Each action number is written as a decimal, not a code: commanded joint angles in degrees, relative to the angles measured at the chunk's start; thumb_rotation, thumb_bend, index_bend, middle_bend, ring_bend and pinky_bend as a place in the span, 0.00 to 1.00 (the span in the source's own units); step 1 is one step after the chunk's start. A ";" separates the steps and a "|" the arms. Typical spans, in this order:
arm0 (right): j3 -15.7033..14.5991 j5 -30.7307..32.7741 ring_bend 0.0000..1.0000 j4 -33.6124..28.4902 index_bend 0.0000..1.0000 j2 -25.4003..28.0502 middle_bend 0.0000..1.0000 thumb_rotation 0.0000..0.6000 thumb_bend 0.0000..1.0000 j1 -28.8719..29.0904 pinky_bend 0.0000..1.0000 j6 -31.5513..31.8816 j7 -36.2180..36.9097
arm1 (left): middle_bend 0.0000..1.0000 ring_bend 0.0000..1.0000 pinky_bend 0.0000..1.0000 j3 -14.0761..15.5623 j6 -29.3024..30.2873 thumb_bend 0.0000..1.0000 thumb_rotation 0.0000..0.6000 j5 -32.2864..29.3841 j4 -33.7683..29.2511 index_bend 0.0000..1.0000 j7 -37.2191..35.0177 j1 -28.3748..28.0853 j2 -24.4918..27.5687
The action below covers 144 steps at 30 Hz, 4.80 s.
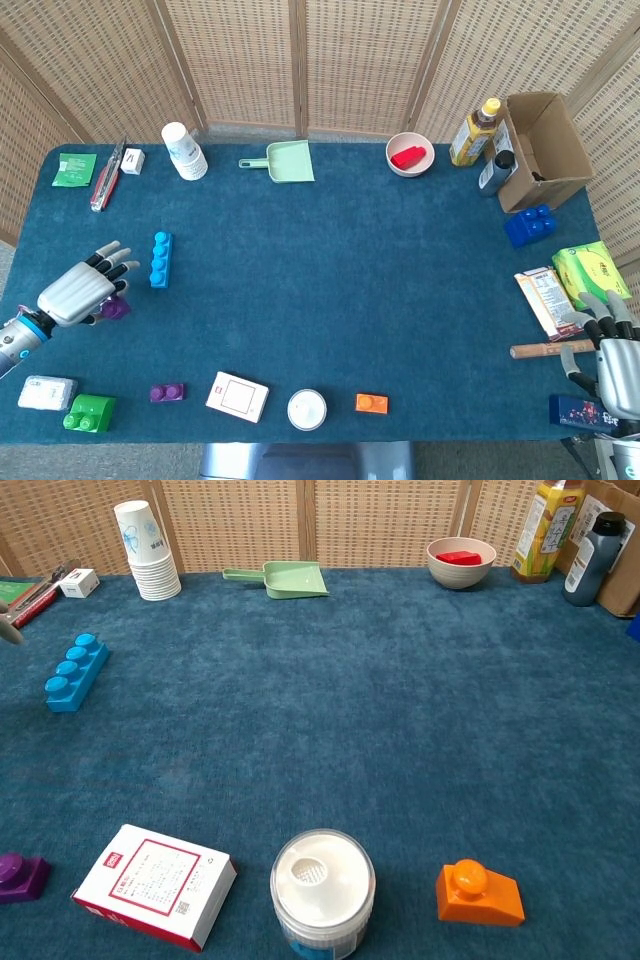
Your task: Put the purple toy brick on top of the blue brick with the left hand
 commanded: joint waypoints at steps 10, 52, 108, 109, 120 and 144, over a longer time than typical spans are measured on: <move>0.09 0.49 0.04 0.09 0.36 0.72 0.19 1.00 0.40 -0.92 0.19 1.23 0.41 | 0.17 0.03 0.00 -1.94 -7.40 0.32 1.00 -3.23 1.95 0.67 0.44 -2.77 -3.34; 0.04 1.05 0.04 1.52 0.36 1.91 0.19 1.00 0.40 -4.35 0.19 4.83 4.23 | 0.15 0.02 0.00 -7.26 -13.65 0.32 1.00 -7.55 -7.55 0.65 3.35 -10.94 -5.11; 1.02 2.66 0.04 -0.52 0.35 1.36 0.19 1.00 0.40 -4.01 0.19 3.73 0.13 | 0.11 0.00 0.00 -3.26 -20.34 0.32 1.00 -5.38 7.51 0.61 -7.06 -18.17 -11.59; 1.03 2.68 0.04 -0.54 0.35 1.37 0.19 1.00 0.40 -4.03 0.19 3.76 0.13 | 0.11 0.00 0.00 -3.25 -20.46 0.32 1.00 -5.37 7.48 0.61 -7.05 -18.33 -11.58; 1.12 2.92 0.04 -0.50 0.35 1.34 0.19 1.00 0.40 -4.19 0.19 3.88 0.07 | 0.10 0.00 0.00 -2.37 -22.22 0.32 1.00 -4.96 6.45 0.61 -7.70 -20.03 -10.99; 1.22 3.03 0.04 -0.64 0.35 1.48 0.19 1.00 0.39 -4.25 0.19 3.79 0.10 | 0.08 0.00 0.00 -2.39 -28.05 0.32 1.00 -7.30 1.25 0.61 -8.31 -22.63 -7.85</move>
